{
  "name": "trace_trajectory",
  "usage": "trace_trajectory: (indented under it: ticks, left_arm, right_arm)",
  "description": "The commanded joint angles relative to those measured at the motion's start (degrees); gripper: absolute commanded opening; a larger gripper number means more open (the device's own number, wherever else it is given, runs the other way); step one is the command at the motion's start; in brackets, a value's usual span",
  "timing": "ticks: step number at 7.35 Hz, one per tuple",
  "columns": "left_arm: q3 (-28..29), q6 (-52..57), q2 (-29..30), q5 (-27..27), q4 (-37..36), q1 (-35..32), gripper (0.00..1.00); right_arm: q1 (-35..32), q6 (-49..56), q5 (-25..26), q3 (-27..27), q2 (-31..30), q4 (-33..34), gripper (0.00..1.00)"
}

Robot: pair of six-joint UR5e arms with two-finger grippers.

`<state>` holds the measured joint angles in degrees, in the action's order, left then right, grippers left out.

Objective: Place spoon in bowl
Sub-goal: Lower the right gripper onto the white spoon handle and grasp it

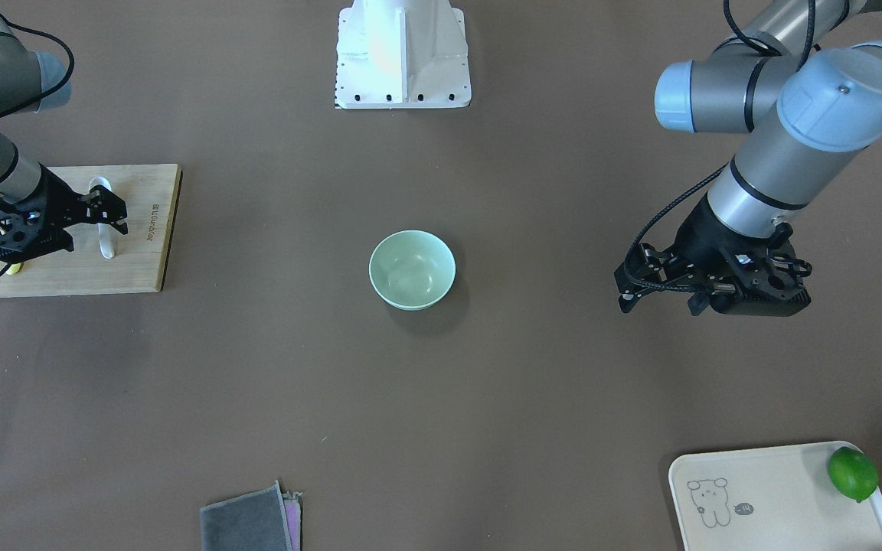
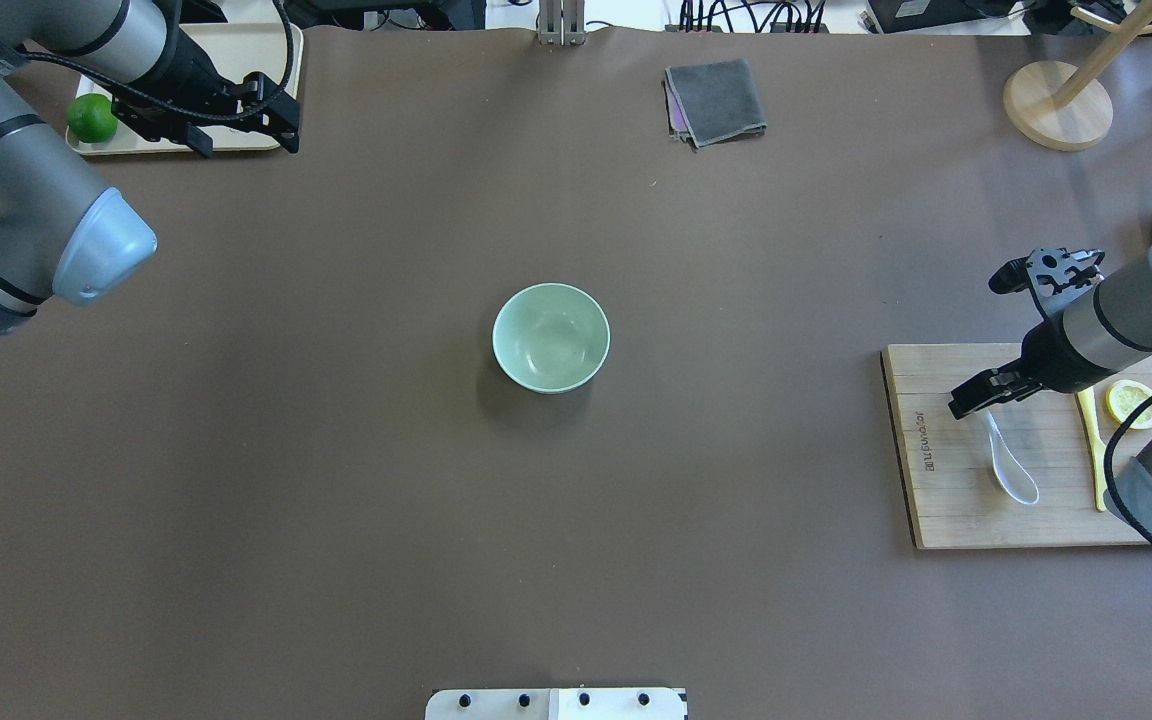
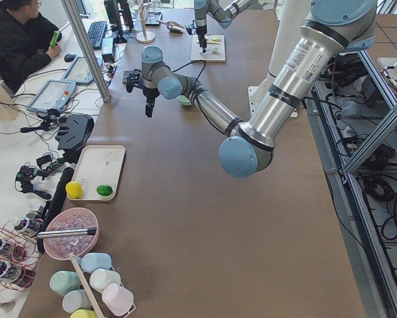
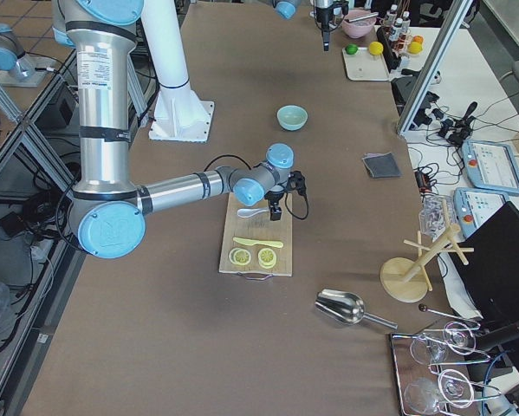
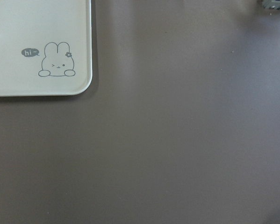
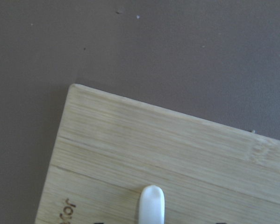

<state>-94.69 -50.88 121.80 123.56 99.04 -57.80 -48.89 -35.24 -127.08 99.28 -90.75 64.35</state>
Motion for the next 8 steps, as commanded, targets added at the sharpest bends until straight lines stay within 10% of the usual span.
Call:
trace_trajectory:
  ticks: [1,5,8]
  left_arm:
    - [0.0,0.1,0.0,0.8,0.0,0.0,0.98]
    - [-0.1,0.0,0.1,0.9,0.1,-0.2,0.98]
    - [-0.4,0.1,0.1,0.9,0.0,-0.5,0.98]
  right_arm:
    - [0.1,-0.1,0.0,-0.1,0.0,-0.1,0.55]
    - [0.1,-0.1,0.1,0.3,0.1,-0.2,0.08]
    - [-0.8,-0.1,-0.9,5.6,0.5,0.9,0.00]
